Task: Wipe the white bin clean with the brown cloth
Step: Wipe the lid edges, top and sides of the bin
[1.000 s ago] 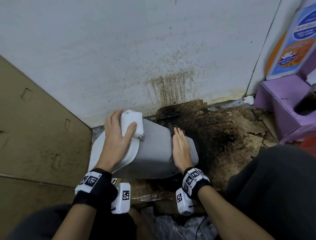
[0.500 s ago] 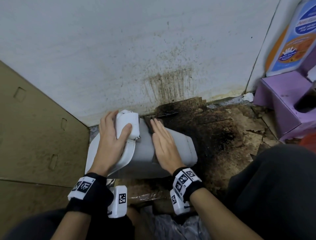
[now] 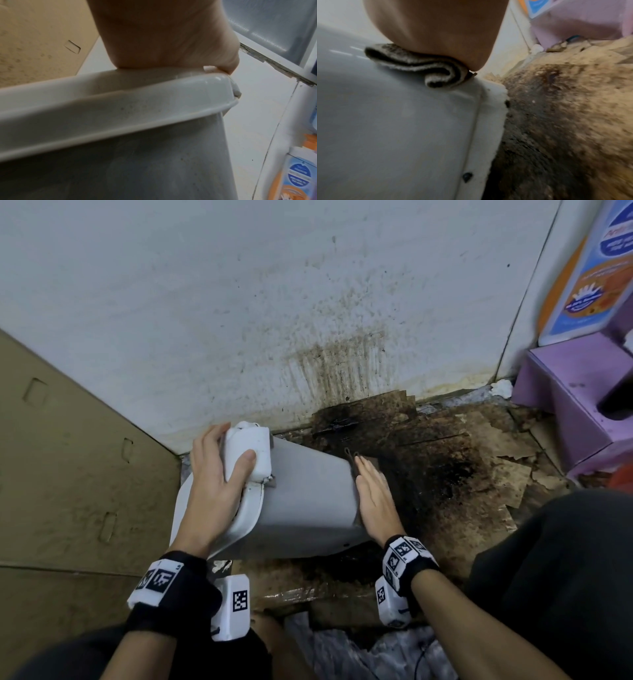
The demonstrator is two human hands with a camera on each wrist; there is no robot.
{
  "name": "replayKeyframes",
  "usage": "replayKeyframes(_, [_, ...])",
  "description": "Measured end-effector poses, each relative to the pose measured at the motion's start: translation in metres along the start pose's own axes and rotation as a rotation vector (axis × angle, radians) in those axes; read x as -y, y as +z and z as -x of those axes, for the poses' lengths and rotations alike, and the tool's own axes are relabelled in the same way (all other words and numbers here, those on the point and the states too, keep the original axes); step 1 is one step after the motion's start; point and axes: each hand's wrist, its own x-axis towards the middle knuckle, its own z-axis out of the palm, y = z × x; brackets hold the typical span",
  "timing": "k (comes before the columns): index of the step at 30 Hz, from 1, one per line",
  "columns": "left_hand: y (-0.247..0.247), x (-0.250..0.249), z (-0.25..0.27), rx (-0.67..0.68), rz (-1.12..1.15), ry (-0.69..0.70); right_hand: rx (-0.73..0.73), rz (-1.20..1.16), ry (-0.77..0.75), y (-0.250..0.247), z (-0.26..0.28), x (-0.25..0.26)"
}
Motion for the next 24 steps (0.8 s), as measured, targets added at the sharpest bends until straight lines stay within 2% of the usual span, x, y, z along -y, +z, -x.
replayKeyframes(7, [0.004, -0.004, 0.0, 0.006, -0.016, 0.01, 0.061, -0.07, -0.235, 0.026, 0.014, 0.089])
replayKeyframes(12, [0.002, -0.002, 0.001, 0.005, -0.012, 0.014, 0.074, -0.027, -0.318, 0.02, 0.015, 0.078])
replayKeyframes(14, [0.001, -0.001, 0.001, 0.008, -0.002, 0.013, 0.076, -0.021, -0.291, 0.013, 0.012, 0.053])
replayKeyframes(19, [-0.002, -0.001, 0.002, 0.0, 0.024, -0.005, 0.0, -0.008, -0.079, -0.002, 0.008, -0.017])
replayKeyframes(24, [-0.002, -0.002, 0.002, 0.002, 0.022, -0.006, -0.015, 0.008, -0.008, 0.004, 0.003, -0.019])
